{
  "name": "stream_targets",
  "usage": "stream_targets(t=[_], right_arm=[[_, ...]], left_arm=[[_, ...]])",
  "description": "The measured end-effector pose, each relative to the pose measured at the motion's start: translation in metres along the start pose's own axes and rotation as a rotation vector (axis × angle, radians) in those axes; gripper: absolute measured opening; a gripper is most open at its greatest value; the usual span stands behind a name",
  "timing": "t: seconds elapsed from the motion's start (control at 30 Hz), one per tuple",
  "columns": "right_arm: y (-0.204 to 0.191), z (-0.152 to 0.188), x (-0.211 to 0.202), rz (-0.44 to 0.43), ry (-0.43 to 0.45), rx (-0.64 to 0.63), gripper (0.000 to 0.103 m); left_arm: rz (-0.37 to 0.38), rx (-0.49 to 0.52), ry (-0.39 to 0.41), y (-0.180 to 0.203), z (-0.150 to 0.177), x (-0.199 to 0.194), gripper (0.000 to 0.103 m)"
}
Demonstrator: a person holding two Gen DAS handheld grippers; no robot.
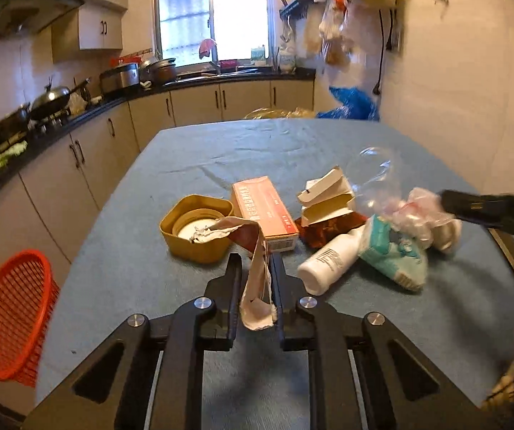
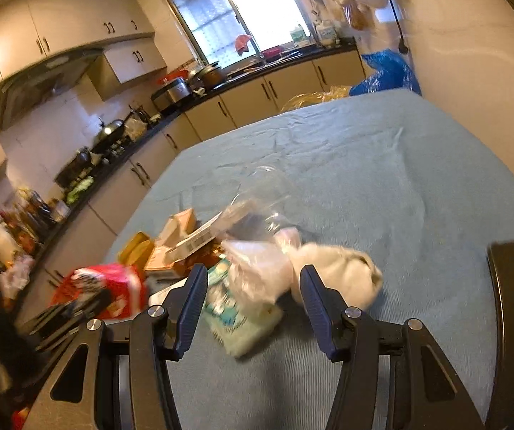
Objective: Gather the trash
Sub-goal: 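Grasp the torn paper strip with the left tool while the right tool grasps the plastic bag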
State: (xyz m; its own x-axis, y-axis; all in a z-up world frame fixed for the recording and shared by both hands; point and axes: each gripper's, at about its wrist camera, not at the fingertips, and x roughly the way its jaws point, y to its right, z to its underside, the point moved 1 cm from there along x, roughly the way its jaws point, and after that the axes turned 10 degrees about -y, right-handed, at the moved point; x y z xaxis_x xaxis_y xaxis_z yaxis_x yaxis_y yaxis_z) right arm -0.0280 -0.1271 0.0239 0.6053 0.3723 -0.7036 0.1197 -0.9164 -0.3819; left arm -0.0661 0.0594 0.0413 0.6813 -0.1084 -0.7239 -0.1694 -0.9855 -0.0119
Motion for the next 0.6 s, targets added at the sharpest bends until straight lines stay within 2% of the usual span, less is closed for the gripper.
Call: stream_targets(t=[0.03, 0.1, 0.2, 0.33, 0.6], right_arm=[[-0.002, -0.002, 0.004, 0.009, 0.001, -0.008, 0.053], [-0.007, -0.003, 0.016, 0.044, -0.017, -0.029, 0.031], [-0.009, 0.001, 0.019, 0.067, -0.016, -0.039, 0.021], [-0.015, 0.006, 0.004, 0.083, 0.028, -0.069, 0.02], [-0.022, 0.015, -0.028, 0.03, 0.082, -0.072, 0.02]], left_arm=[[0.008, -0.001, 0.009, 0.0, 0.002, -0.003, 0.015], [0.019, 0.003, 0.024, 0.0, 0.006, -0.007, 0.015], [0.031, -0.002, 0.03, -0.002, 0.009, -0.01, 0.015], [0.044, -0.021, 0.037, -0.003, 0.011, -0.01, 0.015], [0.055, -0.033, 0.073, -0.005, 0.016, -0.026, 0.015]])
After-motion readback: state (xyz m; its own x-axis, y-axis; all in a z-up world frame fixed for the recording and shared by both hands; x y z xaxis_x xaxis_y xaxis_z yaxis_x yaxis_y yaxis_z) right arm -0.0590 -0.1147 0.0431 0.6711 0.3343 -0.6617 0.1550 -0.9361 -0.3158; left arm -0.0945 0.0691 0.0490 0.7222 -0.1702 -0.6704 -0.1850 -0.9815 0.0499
